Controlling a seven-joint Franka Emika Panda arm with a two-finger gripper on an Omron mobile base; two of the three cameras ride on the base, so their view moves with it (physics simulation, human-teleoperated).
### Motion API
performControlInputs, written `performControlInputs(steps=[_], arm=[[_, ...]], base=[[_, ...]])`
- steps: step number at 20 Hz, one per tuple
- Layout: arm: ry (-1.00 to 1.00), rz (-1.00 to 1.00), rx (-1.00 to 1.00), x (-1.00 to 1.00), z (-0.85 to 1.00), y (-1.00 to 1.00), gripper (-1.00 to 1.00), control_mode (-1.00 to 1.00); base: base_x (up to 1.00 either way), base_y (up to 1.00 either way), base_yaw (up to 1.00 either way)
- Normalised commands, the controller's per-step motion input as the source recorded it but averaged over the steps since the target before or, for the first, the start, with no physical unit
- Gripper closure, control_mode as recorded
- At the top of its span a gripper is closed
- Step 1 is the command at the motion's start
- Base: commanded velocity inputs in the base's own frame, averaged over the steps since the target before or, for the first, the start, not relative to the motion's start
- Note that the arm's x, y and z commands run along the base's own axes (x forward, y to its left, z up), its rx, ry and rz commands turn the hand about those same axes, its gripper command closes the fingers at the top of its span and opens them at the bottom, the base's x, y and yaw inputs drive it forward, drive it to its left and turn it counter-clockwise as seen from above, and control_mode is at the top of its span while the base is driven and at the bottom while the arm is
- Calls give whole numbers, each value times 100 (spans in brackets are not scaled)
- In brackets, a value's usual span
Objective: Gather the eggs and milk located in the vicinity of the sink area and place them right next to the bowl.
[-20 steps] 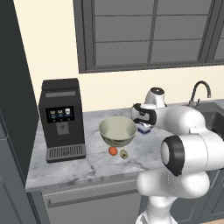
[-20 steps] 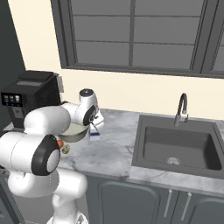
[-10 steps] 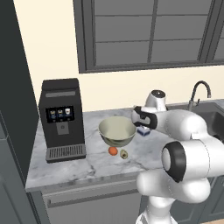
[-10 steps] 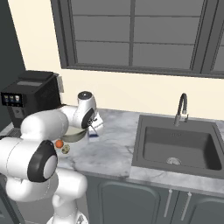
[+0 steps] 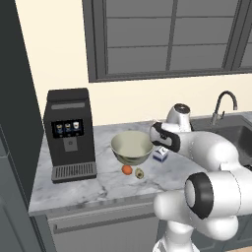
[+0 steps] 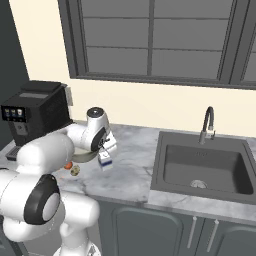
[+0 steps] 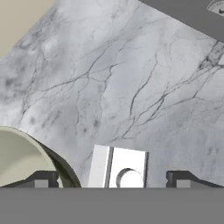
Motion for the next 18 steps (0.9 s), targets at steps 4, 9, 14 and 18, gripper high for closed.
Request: performControlInputs(steps=[4,9,14,18], arm=[[-8,0,5,-29,8,-4,-100,-100],[-5,0,10,-65,36,-20,-100,-100],[-10,0,10,-86,35,-11,-100,-100],[-31,5,0,-97,14,0,-100,-100]], base=[[0,0,0],[0,0,0],[0,0,0],[0,0,0]])
